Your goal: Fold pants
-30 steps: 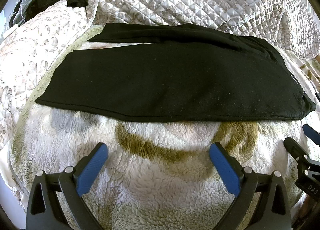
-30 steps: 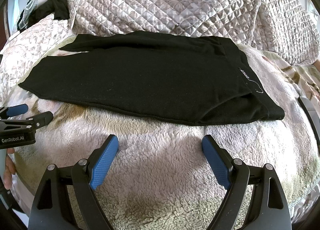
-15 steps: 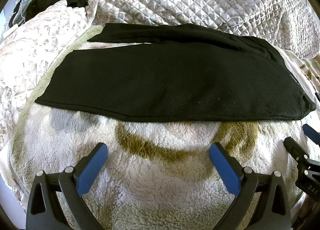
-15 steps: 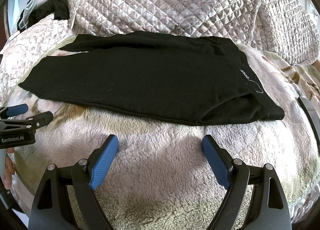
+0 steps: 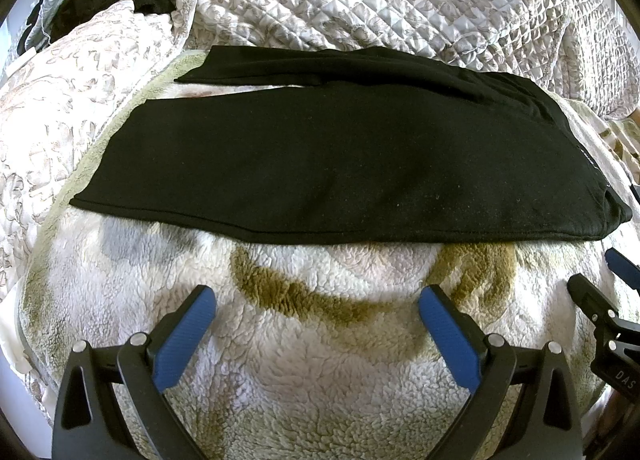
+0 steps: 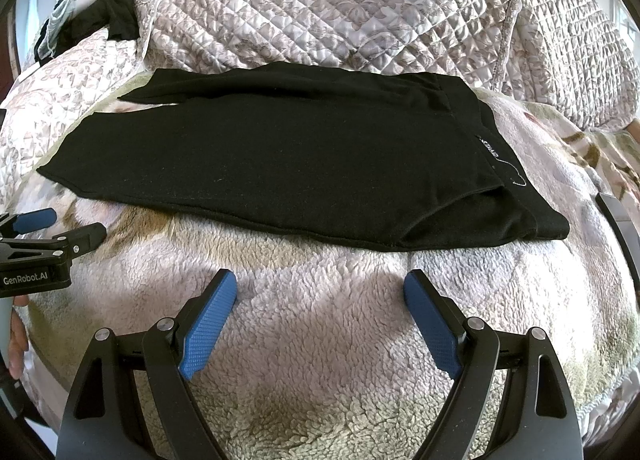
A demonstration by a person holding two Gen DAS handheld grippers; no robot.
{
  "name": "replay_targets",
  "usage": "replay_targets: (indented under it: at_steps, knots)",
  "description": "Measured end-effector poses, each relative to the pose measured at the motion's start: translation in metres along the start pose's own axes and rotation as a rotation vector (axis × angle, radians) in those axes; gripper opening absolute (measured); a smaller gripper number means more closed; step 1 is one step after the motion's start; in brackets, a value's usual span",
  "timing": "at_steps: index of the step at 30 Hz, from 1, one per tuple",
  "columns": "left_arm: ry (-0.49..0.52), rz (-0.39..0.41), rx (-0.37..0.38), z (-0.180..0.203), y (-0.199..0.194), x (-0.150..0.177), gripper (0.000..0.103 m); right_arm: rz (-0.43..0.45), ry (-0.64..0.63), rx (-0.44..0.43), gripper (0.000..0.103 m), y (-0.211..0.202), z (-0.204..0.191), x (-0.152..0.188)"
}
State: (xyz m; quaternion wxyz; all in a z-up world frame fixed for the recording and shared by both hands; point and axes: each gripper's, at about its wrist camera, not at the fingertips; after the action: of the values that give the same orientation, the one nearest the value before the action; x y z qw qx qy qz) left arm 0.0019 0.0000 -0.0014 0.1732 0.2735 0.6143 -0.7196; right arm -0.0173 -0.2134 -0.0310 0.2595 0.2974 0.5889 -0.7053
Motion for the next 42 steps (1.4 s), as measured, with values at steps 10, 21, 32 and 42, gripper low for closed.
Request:
replay_targets:
  at_steps: [10, 21, 32, 42]
  knots:
    - [0.001, -0.003, 0.0, -0.0002, 0.0005, 0.0003, 0.103, -0.005, -0.001, 0.0, 0.085, 0.0004, 0.0003, -0.0004]
    - [0.006, -0.007, 0.0, 0.0028, 0.0025, 0.0047, 0.103, -0.005, -0.002, -0.001, 0.085, 0.0, 0.0002, -0.0005]
    - [0.008, -0.01, 0.003, 0.0031, 0.0026, 0.0042, 0.103, -0.014, 0.01, -0.012, 0.085, 0.0001, 0.0051, -0.0016]
    - [0.013, -0.009, 0.014, 0.002, 0.0008, 0.0022, 0.102, -0.013, 0.014, -0.036, 0.085, -0.0031, 0.0061, -0.0023]
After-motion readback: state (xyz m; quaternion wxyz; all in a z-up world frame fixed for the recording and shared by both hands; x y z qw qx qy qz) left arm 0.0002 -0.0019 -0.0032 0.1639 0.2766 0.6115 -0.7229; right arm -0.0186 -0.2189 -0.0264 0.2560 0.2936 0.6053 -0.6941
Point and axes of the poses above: each gripper's, at about its wrist camera, not at the fingertips, and y roughly the way its jaws point, z to its right, x to its underside, and after that the axes turned 10 degrees about x, right-handed
